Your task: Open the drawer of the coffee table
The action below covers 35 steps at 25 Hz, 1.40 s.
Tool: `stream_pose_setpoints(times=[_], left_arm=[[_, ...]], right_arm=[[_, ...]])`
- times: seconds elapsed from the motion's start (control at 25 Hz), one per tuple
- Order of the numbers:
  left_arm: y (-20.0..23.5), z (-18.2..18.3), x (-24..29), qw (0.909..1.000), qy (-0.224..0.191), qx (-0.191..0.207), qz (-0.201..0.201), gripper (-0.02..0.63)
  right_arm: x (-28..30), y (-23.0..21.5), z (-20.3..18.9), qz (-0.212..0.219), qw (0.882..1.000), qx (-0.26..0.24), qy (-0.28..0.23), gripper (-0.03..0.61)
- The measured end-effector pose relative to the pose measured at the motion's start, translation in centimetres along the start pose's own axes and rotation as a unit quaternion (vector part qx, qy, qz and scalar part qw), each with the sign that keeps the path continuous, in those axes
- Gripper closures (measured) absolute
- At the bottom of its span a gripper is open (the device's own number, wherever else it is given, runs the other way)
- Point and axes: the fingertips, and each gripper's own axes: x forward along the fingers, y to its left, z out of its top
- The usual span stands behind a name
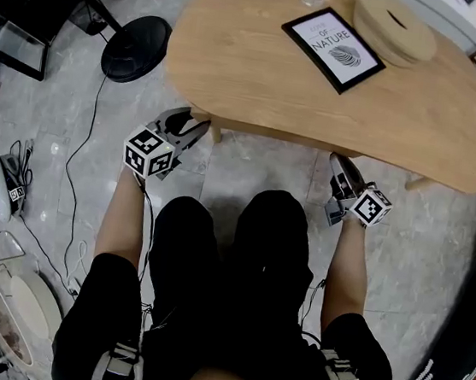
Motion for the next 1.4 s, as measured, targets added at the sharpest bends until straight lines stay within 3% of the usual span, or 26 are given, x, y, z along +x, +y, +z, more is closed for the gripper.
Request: stream_pose_setpoints(times=[0.4, 0.64, 0.88, 1.0, 1.12, 1.4], left_arm=[[0.0, -0.2, -0.6, 0.9998, 0.002, 0.018, -0.009, 0.459], [0.1, 0.0, -0.8, 0.9993, 0.001, 0.032, -0.017, 0.468], [0.1, -0.2, -0.8, 0.9987, -0.001, 0.044, -0.027, 0.477], [0.2, -0.1, -0.7, 0.9984, -0.005, 0.046, -0.031, 0.477], [0.2, -0.1, -0.7, 0.9984, -0.004, 0.046, -0.032, 0.477], [-0.9, -0.5, -1.2, 0.9981, 0.009, 0.045, -0.042, 0.479]], right_arm=[[-0.2, 0.3, -0.6, -0.032, 0.999, -0.002, 0.000, 0.499], [0.1, 0.4, -0.3, -0.013, 1.000, 0.000, 0.005, 0.495], [0.3, 0.1, -0.3, -0.005, 0.998, -0.021, 0.052, 0.485], [0.4, -0.4, 0.0, 0.005, 0.995, -0.055, 0.083, 0.405], [0.4, -0.2, 0.0, 0.013, 0.991, -0.079, 0.109, 0.430], [-0.8, 0.5, -0.6, 0.030, 0.991, -0.070, 0.107, 0.449]])
